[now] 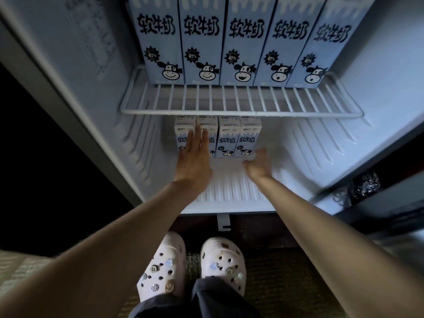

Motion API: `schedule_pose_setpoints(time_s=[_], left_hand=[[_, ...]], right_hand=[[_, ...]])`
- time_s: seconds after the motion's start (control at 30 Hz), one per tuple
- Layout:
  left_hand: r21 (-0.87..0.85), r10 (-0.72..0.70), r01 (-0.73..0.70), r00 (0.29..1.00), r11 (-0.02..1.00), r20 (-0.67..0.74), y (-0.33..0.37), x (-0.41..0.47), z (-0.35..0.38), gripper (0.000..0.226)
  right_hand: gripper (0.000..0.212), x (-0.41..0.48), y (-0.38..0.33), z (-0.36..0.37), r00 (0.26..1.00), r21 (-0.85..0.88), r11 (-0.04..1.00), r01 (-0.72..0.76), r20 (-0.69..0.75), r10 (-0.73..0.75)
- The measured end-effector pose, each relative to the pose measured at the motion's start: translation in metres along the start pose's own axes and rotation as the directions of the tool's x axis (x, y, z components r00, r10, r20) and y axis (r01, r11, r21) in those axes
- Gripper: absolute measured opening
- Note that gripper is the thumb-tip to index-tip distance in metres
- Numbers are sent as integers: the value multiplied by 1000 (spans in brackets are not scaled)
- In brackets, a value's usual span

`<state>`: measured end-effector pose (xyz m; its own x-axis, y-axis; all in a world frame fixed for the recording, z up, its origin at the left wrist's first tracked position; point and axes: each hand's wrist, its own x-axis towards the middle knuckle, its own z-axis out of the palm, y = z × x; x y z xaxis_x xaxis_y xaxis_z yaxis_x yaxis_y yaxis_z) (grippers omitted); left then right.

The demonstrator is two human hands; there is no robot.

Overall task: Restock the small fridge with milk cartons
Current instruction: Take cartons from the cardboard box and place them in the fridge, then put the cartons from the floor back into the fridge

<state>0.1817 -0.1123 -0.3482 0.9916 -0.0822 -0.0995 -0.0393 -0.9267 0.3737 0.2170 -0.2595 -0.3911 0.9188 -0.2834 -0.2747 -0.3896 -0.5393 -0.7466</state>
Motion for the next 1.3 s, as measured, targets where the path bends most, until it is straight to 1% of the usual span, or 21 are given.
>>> schedule_pose_setpoints(time_s=[0.1,0.17,0.23,0.33,0.4,0.53,0.63,0.73,0.77,0.83,0.93,1.07,1.13,1.2,1.27,1.3], left_hand=[[-99,-65,70,997,993,51,18,-27,-22,77],[-158,-100,111,992,981,77,35,-49,-43,63],[-185,-98,107,993,977,61,54,-75,-64,50],[-205,-32,24,999,979,-38,86,-117,-97,37],[-202,37,-56,994,978,-99,108,-146,-116,34],[-202,146,-150,989,968,-33,154,-211,-138,30],[-214,240,-240,970,947,-27,188,-264,-139,28],[-202,332,-324,943,924,4,216,-315,-123,27],[-196,360,-348,933,917,26,224,-331,-114,27],[-190,393,-371,914,909,98,239,-363,-94,28],[-190,413,-377,885,906,215,259,-409,-55,30],[-216,423,-365,812,906,401,275,-466,1,33],[-221,429,-368,753,903,499,276,-488,26,39],[-220,453,-406,676,887,581,272,-506,46,41],[-214,451,-422,611,881,651,268,-518,63,41],[-207,438,-419,590,884,679,265,-522,71,42]], right_hand=[[43,-38,-6,-15,997,-61,995,73,16,-72],[38,-69,-14,-31,990,-89,986,140,-1,-141],[32,-105,-21,-53,975,-118,970,212,-50,-219],[25,-164,-29,-97,956,-150,956,253,-110,-271],[23,-202,-31,-127,946,-162,947,276,-129,-297],[21,-277,-26,-190,929,-149,956,252,-239,-282],[21,-336,-7,-228,914,-165,962,217,-312,-260],[20,-398,29,-251,882,-207,954,216,-379,-282],[21,-418,45,-256,869,-245,944,222,-390,-305],[22,-454,83,-263,869,-327,927,183,-387,-308],[19,-499,144,-272,889,-321,943,86,-403,-219],[19,-547,208,-276,896,-228,972,-54,-440,-54],[19,-563,241,-270,903,-156,980,-127,-428,49],[19,-579,272,-259,906,-101,972,-213,-392,158],[21,-593,305,-243,911,-58,956,-288,-325,255],[24,-600,319,-233,910,-36,942,-334,-271,312]])
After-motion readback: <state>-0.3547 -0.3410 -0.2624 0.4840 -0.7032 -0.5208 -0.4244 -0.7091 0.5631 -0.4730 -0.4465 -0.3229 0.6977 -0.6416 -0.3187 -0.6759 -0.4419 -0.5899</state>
